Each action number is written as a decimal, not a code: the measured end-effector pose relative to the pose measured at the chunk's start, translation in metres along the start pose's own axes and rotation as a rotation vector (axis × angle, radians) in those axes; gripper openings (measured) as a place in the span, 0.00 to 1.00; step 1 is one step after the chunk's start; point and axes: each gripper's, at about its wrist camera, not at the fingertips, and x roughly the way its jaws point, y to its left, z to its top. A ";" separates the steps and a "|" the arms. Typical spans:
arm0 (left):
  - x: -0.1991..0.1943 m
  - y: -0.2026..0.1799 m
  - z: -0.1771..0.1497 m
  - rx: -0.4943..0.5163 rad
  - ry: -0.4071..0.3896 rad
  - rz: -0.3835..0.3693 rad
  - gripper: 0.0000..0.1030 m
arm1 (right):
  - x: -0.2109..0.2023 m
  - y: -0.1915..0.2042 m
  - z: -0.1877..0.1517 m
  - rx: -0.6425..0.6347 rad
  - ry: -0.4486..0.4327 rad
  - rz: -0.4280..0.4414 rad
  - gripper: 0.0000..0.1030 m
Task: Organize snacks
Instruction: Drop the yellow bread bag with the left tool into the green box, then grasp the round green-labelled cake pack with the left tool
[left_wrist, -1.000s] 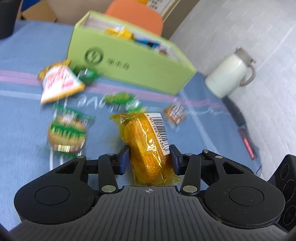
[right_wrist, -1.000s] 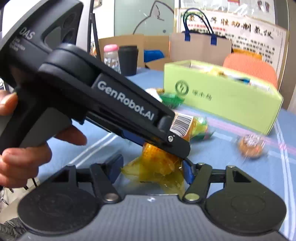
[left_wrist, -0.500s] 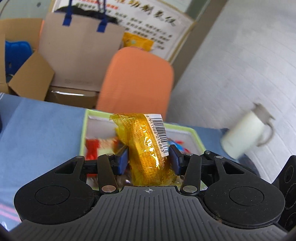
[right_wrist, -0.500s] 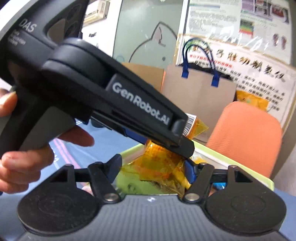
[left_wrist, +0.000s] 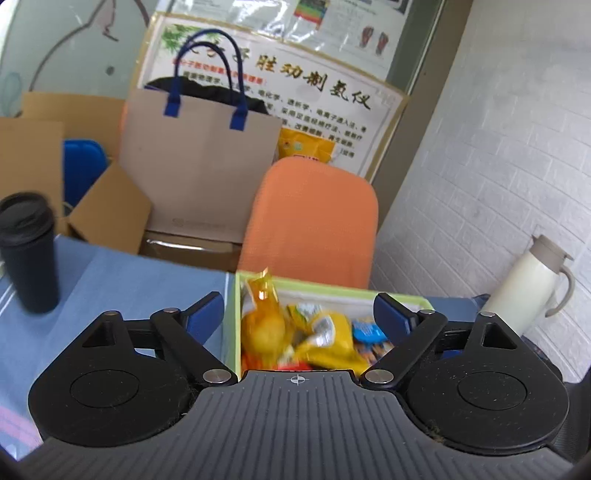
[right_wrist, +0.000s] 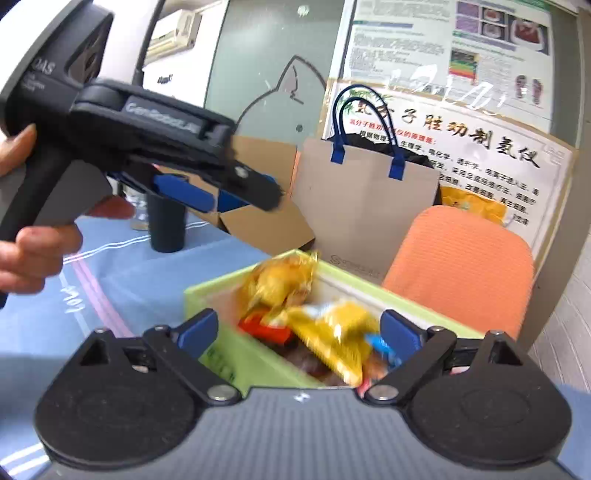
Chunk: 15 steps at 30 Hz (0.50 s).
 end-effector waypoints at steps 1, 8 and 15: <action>-0.010 -0.002 -0.009 -0.006 -0.004 -0.003 0.75 | -0.012 0.003 -0.007 0.005 0.000 0.003 0.90; -0.064 -0.006 -0.081 -0.071 0.070 0.035 0.75 | -0.068 0.049 -0.051 0.063 0.065 0.095 0.90; -0.060 0.032 -0.131 -0.259 0.298 -0.012 0.59 | -0.052 0.112 -0.075 0.092 0.172 0.277 0.90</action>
